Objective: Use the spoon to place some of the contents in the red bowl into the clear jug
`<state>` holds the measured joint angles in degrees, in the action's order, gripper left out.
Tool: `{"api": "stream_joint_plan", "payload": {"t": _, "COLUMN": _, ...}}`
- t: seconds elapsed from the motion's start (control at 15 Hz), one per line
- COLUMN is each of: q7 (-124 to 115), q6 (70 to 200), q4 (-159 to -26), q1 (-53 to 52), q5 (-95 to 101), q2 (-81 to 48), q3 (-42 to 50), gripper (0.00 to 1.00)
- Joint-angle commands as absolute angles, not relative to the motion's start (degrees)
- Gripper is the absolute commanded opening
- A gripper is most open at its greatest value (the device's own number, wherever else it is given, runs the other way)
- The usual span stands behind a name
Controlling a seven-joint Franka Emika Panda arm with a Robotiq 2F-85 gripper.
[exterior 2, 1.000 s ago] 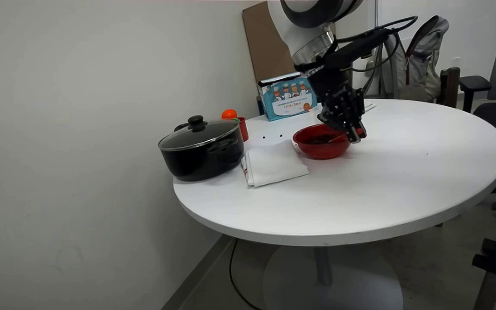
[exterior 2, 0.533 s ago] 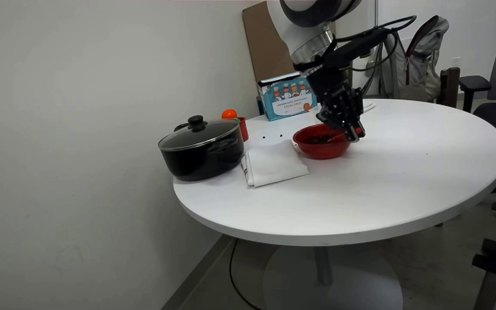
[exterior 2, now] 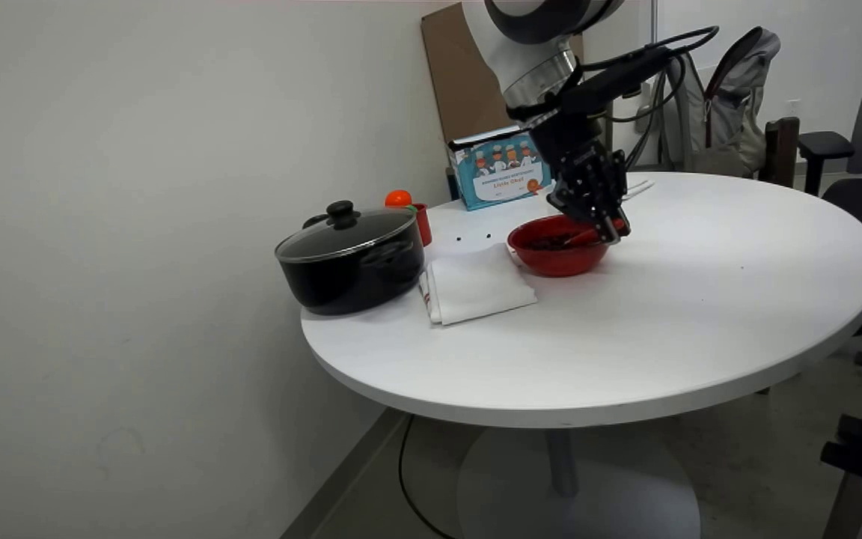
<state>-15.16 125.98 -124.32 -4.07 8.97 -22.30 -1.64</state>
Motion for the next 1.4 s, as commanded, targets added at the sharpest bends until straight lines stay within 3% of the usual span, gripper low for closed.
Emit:
{"api": "stream_joint_plan", "payload": {"t": 0.0, "q7": -13.39, "q6": 125.56, "q4": -125.25, "q1": -5.32, "q5": 10.38, "q2": -20.71, "q3": -0.93, "gripper": 0.12}}
{"api": "stream_joint_plan", "payload": {"t": 0.8, "q7": -12.87, "q6": 126.64, "q4": -131.67, "q1": -6.27, "q5": 16.46, "q2": -14.52, "q3": -0.80, "gripper": 0.12}}
{"api": "stream_joint_plan", "payload": {"t": 1.33, "q7": -13.51, "q6": 124.96, "q4": -127.84, "q1": -5.24, "q5": 16.10, "q2": -14.97, "q3": 0.24, "gripper": 0.12}}
